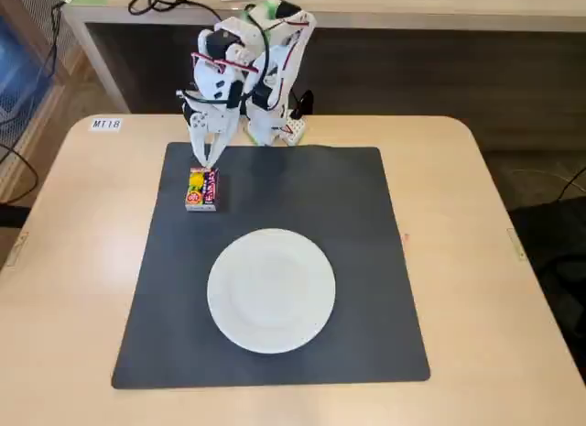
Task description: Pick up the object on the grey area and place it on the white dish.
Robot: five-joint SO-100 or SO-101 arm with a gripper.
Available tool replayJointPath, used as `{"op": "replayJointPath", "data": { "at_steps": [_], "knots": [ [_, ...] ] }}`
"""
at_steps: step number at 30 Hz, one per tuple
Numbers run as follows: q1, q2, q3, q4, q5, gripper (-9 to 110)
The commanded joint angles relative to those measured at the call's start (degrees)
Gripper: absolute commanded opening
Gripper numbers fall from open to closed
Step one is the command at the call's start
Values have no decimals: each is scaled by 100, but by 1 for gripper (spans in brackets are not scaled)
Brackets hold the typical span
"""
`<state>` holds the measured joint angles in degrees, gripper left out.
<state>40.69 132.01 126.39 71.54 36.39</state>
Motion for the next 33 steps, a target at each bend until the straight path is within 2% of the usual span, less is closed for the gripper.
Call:
{"op": "replayJointPath", "data": {
  "at_steps": [1, 2, 5, 10, 19, 24, 33],
  "knots": [
    [18, -202, -396, 202, 290, 0],
    [9, -290, -466, 237, 272, 0],
    [-70, -598, -747, 369, 35, 18],
    [-105, -967, -1116, 738, -97, 30],
    [-62, -1529, -1301, 1310, 334, 32],
    [-9, -2013, -1547, 1591, 325, 35],
    [193, -2646, -1635, 1644, 334, 34]
  ]
}}
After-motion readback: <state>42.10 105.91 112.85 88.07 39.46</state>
